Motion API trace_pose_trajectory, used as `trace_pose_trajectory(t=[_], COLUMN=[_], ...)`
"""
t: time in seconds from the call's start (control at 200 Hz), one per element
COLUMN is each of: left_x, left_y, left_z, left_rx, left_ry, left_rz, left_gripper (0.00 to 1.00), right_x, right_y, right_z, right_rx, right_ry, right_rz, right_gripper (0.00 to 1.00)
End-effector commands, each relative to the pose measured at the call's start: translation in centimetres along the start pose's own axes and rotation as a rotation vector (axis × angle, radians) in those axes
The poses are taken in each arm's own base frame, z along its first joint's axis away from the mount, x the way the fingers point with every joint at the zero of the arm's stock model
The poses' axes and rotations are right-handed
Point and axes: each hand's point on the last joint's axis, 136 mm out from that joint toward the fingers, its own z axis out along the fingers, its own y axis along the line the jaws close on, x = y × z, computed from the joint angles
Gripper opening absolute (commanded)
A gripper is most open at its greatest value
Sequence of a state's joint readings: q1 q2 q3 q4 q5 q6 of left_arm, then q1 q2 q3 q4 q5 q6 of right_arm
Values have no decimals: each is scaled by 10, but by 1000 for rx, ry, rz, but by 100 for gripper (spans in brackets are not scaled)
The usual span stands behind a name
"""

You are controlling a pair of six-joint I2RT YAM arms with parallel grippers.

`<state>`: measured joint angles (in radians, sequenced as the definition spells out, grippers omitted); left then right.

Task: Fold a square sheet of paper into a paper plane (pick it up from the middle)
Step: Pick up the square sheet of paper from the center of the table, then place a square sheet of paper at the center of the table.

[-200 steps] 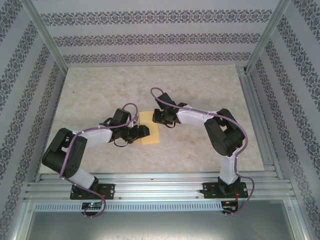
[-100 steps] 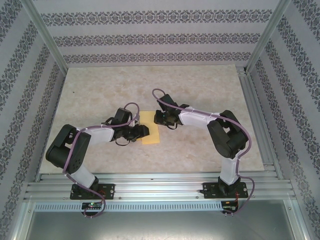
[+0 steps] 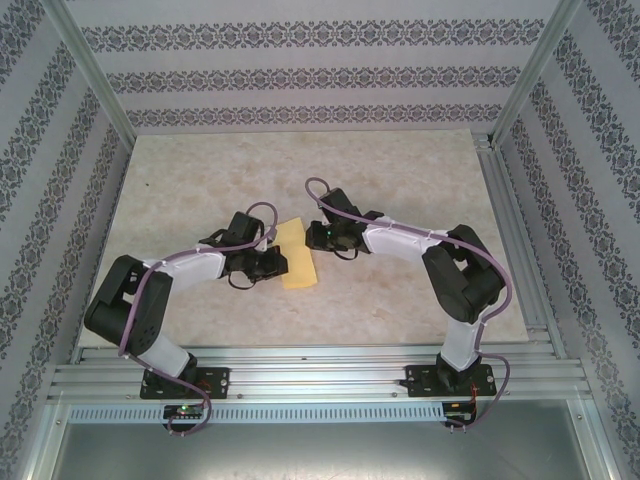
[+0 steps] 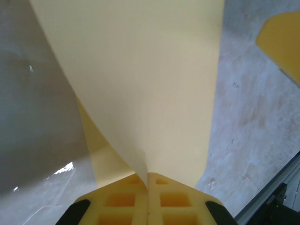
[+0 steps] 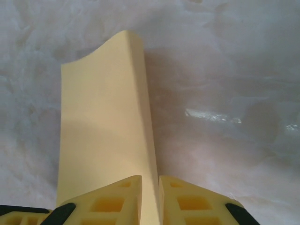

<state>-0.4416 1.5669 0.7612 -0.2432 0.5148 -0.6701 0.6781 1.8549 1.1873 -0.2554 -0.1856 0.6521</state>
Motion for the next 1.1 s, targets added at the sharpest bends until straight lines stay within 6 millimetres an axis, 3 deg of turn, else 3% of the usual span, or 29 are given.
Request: trace_pose_trajectory(t=[0.0, 0.18, 0.33, 0.495, 0.649, 0.894, 0.989, 1.094], left_x=[11, 2, -11, -31, -39, -42, -43, -37], left_y=[3, -9, -18, -29, -33, -41, -48, -52], left_z=[-12, -16, -15, -35, -65, -113, -117, -105], left_rx=[-57, -23, 4, -47, -125, -243, -228, -177], left_ry=[38, 17, -17, -77, -121, -145, -153, -111], left_rz=[47, 60, 62, 126, 213, 383, 409, 409], left_gripper=[7, 8, 8, 7, 7, 7, 7, 7], right_x=[-4, -3, -8, -24, -36, -39, -40, -40], right_y=[21, 29, 18, -5, -27, -38, -40, -41], right_z=[7, 15, 10, -15, -42, -57, -59, -59], right_rx=[-58, -78, -22, 50, 83, 106, 104, 101], right_ry=[2, 21, -2, -95, -183, -228, -242, -240], right_rz=[-45, -51, -48, 8, 76, 101, 113, 121], right_gripper=[17, 16, 19, 25, 32, 38, 39, 40])
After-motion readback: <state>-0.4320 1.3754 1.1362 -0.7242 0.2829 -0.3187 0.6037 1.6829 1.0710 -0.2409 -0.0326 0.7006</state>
